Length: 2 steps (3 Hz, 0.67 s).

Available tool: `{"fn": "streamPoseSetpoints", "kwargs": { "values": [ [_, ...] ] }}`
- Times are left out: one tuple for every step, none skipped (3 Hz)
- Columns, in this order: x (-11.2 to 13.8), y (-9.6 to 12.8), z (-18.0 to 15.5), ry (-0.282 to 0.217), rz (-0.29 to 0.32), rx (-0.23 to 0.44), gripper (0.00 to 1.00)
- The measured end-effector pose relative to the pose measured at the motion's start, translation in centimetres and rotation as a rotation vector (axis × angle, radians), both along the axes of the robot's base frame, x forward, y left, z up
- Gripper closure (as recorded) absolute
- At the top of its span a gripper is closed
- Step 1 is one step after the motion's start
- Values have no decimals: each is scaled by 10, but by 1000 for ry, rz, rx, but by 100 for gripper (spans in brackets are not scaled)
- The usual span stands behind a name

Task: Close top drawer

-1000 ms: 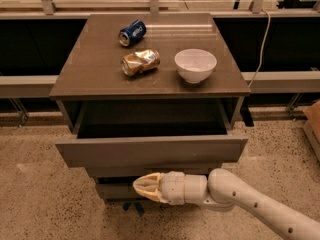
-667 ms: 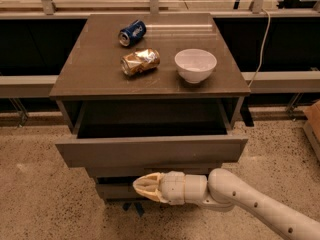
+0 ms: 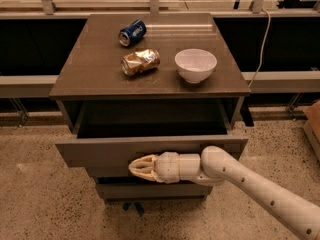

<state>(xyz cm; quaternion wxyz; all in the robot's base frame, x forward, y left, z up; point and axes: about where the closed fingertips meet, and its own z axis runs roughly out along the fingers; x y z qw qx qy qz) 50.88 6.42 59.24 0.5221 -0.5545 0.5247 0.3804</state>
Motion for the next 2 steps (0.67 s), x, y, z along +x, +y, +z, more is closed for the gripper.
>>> {"fn": "streamPoseSetpoints", "kwargs": {
  "values": [
    [13, 3, 6, -44, 1, -6, 100],
    [35, 9, 13, -105, -39, -37, 100]
  ]
}}
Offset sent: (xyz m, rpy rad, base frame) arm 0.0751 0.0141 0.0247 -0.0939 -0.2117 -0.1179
